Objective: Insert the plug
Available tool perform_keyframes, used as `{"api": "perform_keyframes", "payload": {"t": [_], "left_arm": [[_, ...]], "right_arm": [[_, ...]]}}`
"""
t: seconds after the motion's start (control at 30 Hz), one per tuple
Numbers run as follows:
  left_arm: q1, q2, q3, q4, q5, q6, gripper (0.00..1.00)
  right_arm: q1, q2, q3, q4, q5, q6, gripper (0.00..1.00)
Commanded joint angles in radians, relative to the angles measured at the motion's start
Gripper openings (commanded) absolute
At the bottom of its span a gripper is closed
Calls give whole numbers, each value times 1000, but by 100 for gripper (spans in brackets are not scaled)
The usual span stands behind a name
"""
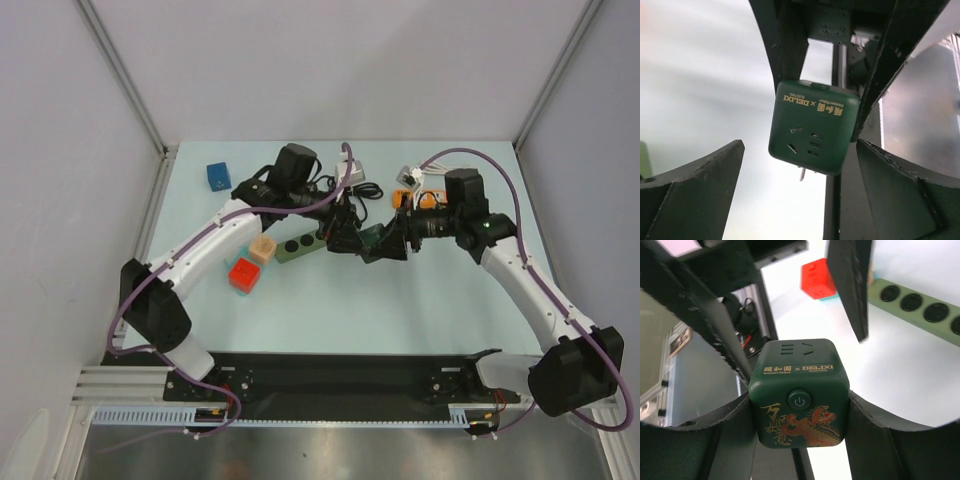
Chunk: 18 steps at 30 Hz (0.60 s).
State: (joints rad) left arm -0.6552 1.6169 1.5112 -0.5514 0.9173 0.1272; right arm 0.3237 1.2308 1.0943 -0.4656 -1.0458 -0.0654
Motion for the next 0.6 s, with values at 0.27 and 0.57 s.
{"api": "perform_keyframes", "payload": {"t": [0.27,0.57], "left_arm": [[88,-26,80,-8,-393,-222,100],[48,-233,-195,8,-698,-284,100]], "right_arm": [[-186,223,288,-206,444,179,0],[-143,744,925,-612,984,191,0]]}}
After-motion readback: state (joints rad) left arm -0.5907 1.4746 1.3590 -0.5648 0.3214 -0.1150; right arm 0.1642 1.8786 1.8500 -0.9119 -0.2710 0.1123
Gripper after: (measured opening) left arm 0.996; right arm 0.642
